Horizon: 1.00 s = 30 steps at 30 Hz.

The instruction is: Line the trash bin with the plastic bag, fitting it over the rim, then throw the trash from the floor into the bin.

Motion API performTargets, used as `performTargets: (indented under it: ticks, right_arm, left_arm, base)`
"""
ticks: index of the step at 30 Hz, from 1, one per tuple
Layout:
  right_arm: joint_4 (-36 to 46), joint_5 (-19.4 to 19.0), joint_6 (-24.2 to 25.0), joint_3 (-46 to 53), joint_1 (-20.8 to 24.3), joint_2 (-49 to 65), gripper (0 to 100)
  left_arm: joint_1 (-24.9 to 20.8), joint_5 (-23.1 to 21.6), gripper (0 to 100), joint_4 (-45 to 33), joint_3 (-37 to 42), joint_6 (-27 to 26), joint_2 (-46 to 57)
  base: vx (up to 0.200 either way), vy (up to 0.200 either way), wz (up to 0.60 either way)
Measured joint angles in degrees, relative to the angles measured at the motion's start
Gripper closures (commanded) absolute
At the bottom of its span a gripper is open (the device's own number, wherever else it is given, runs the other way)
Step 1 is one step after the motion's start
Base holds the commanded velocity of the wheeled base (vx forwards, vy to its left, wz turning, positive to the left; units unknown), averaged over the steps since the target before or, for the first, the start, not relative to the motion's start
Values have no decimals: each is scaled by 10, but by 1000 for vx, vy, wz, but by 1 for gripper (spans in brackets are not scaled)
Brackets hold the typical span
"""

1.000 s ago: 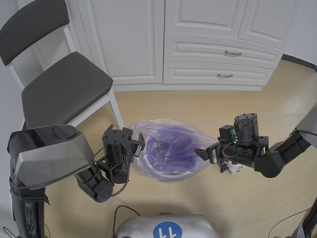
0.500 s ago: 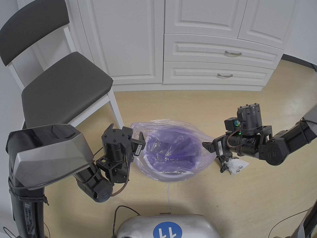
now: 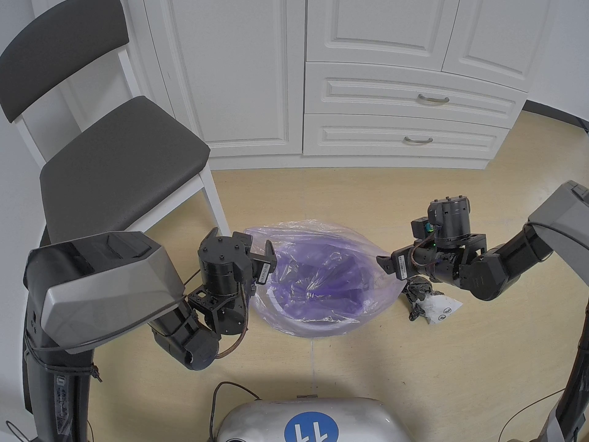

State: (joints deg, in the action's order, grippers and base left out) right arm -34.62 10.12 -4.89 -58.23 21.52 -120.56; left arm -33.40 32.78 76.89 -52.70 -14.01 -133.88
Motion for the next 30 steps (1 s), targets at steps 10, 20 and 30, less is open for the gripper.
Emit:
performTargets:
  ticks: [10,20,30]
  right_arm:
    - [36,-33,51,-50,-2,-54,0]
    - [36,-27,153,-162,-7,-127,0]
    - [39,-19,230,-258,-25,-188,0]
  left_arm:
    - [12,0,0,-5,-66,16,-58]
    - [30,0,0,-20,-106,30,-87]
    - [77,-33,0,-76,-155,81,-93]
  base:
    - [0,0,0]
    - [0,0,0]
    - [0,0,0]
